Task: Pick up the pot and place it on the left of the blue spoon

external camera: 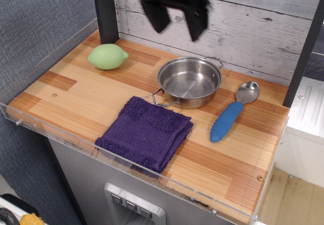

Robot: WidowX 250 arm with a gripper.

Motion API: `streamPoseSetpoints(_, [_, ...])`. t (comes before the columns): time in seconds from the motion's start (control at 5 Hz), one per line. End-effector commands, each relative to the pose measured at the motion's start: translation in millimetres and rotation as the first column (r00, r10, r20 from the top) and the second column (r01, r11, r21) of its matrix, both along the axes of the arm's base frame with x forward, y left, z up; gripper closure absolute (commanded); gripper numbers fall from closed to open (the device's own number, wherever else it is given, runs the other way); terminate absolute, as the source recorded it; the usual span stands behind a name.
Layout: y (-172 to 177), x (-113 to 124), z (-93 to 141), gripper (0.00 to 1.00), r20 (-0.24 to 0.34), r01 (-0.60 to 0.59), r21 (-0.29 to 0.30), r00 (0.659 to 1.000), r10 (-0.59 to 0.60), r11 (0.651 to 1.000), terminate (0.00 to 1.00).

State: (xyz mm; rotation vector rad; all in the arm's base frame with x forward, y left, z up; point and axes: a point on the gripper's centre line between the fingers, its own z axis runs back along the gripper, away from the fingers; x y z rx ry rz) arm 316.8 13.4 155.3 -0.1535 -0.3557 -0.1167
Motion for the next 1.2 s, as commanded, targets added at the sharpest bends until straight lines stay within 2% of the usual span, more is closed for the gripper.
streamPoseSetpoints(0.0, [39.6,-57.5,12.3,0.0,-0.051,-0.111,0.107,0.992,0.117,0.988,0.0])
streamPoseSetpoints(0.4, [46.9,-65.3,6.3,0.0,-0.096,-0.087,0.127,0.99,0.1,0.988,0.0])
streamPoseSetpoints(0.6, [48.1,-65.6,4.4,0.0,-0.092,-0.035,0.142,0.995,0.049,0.989,0.0])
streamPoseSetpoints(0.8, [48.1,-65.6,4.4,0.0,-0.092,-0.035,0.142,0.995,0.049,0.989,0.0])
streamPoseSetpoints(1.0, [48.1,-65.6,4.4,0.0,-0.092,-0.035,0.142,0.995,0.049,0.989,1.0])
